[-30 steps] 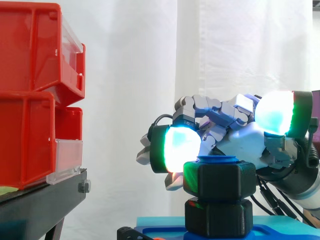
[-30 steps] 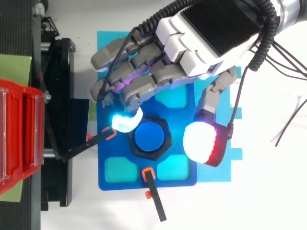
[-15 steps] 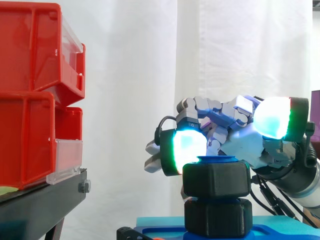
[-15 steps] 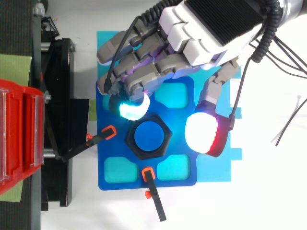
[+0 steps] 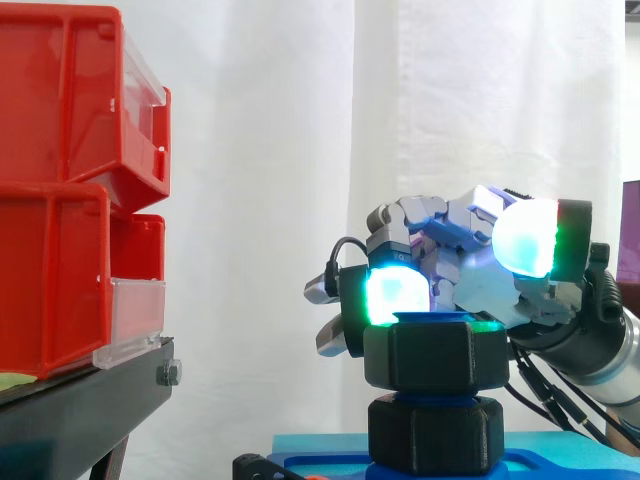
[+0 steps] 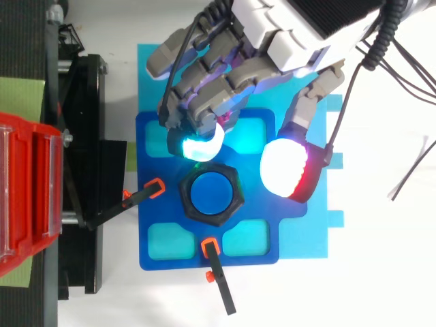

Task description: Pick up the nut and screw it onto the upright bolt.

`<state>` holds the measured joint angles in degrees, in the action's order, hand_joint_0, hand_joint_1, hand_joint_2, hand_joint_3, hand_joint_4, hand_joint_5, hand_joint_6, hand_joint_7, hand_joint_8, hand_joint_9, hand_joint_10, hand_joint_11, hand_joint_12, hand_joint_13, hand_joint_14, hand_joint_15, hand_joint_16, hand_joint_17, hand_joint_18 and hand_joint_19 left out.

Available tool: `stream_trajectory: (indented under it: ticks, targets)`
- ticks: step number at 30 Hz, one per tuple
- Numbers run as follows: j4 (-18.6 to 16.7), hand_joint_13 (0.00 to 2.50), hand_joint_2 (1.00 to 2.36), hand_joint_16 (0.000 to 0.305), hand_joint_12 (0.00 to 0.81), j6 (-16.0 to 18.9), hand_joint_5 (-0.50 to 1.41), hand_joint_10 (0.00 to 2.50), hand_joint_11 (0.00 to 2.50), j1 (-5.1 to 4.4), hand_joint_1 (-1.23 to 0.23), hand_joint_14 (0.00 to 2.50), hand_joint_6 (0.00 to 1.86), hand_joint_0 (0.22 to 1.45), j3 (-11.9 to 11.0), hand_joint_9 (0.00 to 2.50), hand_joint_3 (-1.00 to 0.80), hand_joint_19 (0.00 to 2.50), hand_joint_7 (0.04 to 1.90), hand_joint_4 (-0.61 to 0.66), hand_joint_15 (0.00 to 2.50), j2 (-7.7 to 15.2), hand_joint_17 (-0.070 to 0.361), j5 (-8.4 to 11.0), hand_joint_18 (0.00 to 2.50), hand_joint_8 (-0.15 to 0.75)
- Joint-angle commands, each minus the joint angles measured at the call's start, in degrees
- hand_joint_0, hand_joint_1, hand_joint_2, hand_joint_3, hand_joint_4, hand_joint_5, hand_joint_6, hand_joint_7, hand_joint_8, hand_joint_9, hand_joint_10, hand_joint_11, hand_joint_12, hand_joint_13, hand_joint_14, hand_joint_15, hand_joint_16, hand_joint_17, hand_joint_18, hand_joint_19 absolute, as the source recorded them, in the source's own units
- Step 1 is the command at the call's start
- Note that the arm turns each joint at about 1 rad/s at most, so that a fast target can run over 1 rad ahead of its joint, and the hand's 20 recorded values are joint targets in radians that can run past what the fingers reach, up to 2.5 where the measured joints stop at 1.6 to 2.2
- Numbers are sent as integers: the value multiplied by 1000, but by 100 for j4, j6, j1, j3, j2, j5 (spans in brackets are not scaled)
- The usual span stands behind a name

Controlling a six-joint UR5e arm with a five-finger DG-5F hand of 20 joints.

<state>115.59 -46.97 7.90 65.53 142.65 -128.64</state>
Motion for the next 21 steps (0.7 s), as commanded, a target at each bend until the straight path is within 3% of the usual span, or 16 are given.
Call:
stream_trajectory:
  ticks: [1,10,14,21]
  targets:
    - [16,968,1000,1,80,48,50,5,141,28,-282,0,669,546,-84,1573,-500,0,1096,35,0,0,-3,-74,622,177]
    - [51,880,1000,8,150,285,50,6,156,89,-232,0,500,531,-532,1451,-500,19,1367,130,0,0,19,-416,539,205]
    - [25,837,1000,12,165,400,13,6,147,89,-208,0,505,524,-611,1390,-500,28,1250,133,0,0,26,-416,507,205]
    - [-151,815,1000,16,179,584,-12,5,151,10,-199,0,505,522,-611,1345,-500,46,1147,183,0,9,37,-381,499,209]
